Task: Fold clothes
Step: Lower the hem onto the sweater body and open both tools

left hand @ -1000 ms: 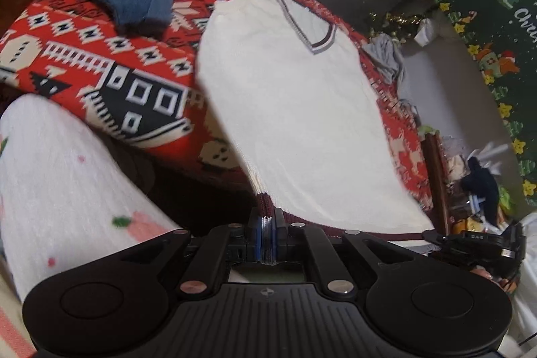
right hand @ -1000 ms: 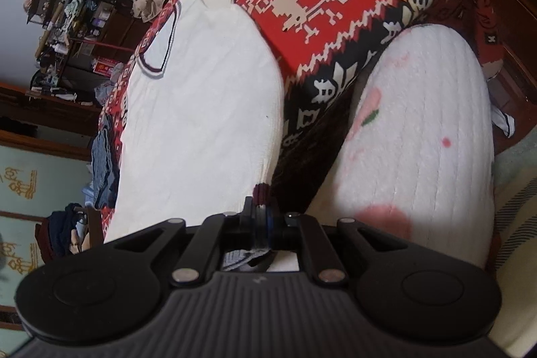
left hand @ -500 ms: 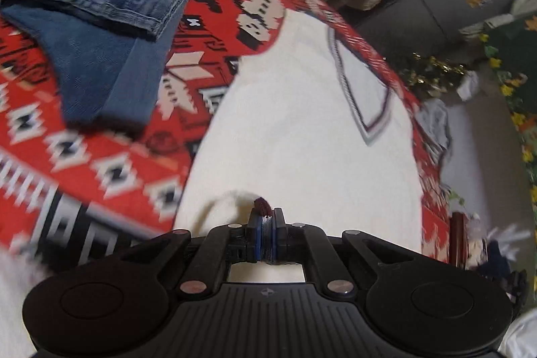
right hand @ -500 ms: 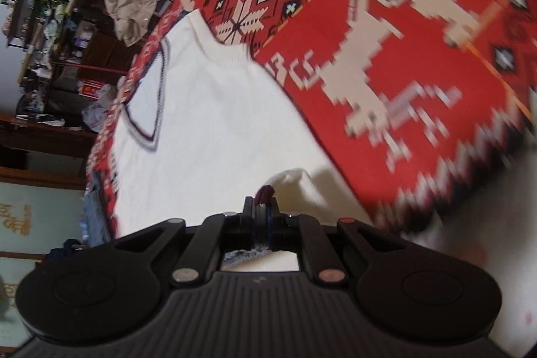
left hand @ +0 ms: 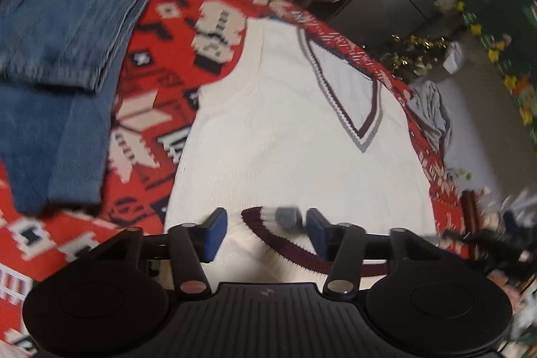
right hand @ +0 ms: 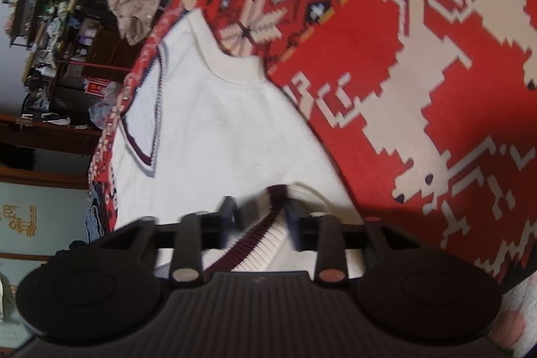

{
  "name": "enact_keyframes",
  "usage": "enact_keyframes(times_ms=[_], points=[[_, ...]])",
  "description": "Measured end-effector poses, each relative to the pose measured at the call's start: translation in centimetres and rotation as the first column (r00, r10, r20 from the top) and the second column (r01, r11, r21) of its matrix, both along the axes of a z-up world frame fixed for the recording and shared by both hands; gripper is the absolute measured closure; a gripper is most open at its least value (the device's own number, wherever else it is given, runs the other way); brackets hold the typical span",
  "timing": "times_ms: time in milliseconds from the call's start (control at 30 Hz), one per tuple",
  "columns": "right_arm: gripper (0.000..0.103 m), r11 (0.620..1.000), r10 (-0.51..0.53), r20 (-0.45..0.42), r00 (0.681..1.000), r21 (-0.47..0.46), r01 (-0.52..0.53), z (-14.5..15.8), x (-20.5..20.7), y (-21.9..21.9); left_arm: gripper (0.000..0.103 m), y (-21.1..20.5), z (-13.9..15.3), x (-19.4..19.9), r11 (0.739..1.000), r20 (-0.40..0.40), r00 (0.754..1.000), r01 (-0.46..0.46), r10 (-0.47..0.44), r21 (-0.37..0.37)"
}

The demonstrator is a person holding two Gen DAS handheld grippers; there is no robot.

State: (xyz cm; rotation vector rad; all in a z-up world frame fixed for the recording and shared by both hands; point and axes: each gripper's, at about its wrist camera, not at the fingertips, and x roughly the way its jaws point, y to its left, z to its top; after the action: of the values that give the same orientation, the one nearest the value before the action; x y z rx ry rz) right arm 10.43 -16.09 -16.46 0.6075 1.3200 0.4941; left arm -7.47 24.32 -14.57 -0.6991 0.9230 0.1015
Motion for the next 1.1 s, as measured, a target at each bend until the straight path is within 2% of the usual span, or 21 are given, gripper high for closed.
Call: enact_keyframes(times_ms=[33, 67, 100, 233, 333, 367, 500, 600, 700, 767, 933, 1000, 1100], points=[[0.035, 1.000, -0.004, 0.022, 1.000, 0.001, 0.004, 0.5, -0.1, -0.1, 0.044, -0.1, 0.3, -0.2, 1.000, 0.009, 1.000, 0.010, -0.010, 0.013], [0.021, 1.000, -0.013, 0.046, 0.999, 0.004, 0.013, 1.2, -0.2, -0.3, 0.037, -0.1, 0.6, -0.3, 0.999, 0.019, 1.000, 0.020, -0.021, 0.025], [0.015, 1.000, -0.026, 0.071, 0.997, 0.007, 0.026, 1.8, -0.3, -0.5, 0.034, -0.2, 0.9, -0.5, 0.999, 0.026, 0.999, 0.027, -0.028, 0.042], [0.010, 1.000, -0.014, 0.133, 0.991, 0.017, 0.011, 3.7, -0.4, -0.8, 0.031, -1.2, 2.2, -1.2, 0.986, 0.022, 0.999, 0.023, -0.027, 0.168], [0.002, 0.999, 0.053, 0.201, 0.978, -0.015, -0.051, 5.0, -1.2, -0.4, 0.028, -2.4, 2.9, -1.5, 0.957, 0.031, 0.997, 0.056, -0.068, 0.283], [0.001, 0.997, 0.075, 0.222, 0.972, -0.032, -0.070, 5.3, -1.6, -0.3, 0.023, -2.8, 3.0, -1.7, 0.945, 0.038, 0.996, 0.068, -0.084, 0.321], [0.001, 0.980, 0.161, 0.268, 0.950, -0.156, -0.122, 6.2, -3.6, 0.1, 0.022, -4.4, 2.8, -2.0, 0.893, 0.072, 0.986, 0.102, -0.148, 0.438], [0.001, 0.968, 0.197, 0.313, 0.929, -0.210, -0.134, 6.5, -5.2, 0.2, 0.022, -4.9, 2.7, -2.4, 0.889, 0.095, 0.980, 0.114, -0.173, 0.443], [0.001, 0.959, 0.240, 0.365, 0.900, -0.234, -0.161, 7.0, -6.7, 0.4, 0.016, -5.0, 2.7, -2.6, 0.897, 0.107, 0.980, 0.107, -0.168, 0.428], [0.001, 0.957, 0.251, 0.374, 0.893, -0.235, -0.171, 7.5, -7.2, 0.5, 0.014, -5.2, 2.9, -2.7, 0.896, 0.110, 0.984, 0.082, -0.143, 0.436], [0.001, 0.951, 0.281, 0.397, 0.874, -0.237, -0.198, 8.6, -8.5, 0.6, 0.016, -6.2, 3.5, -2.6, 0.836, 0.108, 0.980, 0.085, -0.170, 0.543], [0.001, 0.948, 0.291, 0.404, 0.867, -0.245, -0.204, 9.0, -8.9, 0.6, 0.020, -6.1, 3.3, -2.4, 0.832, 0.098, 0.979, 0.099, -0.180, 0.547], [0.001, 0.939, 0.276, 0.422, 0.863, -0.310, -0.148, 9.4, -9.1, 0.8, 0.019, -5.9, 3.0, -2.2, 0.831, 0.118, 0.974, 0.098, -0.193, 0.548]])
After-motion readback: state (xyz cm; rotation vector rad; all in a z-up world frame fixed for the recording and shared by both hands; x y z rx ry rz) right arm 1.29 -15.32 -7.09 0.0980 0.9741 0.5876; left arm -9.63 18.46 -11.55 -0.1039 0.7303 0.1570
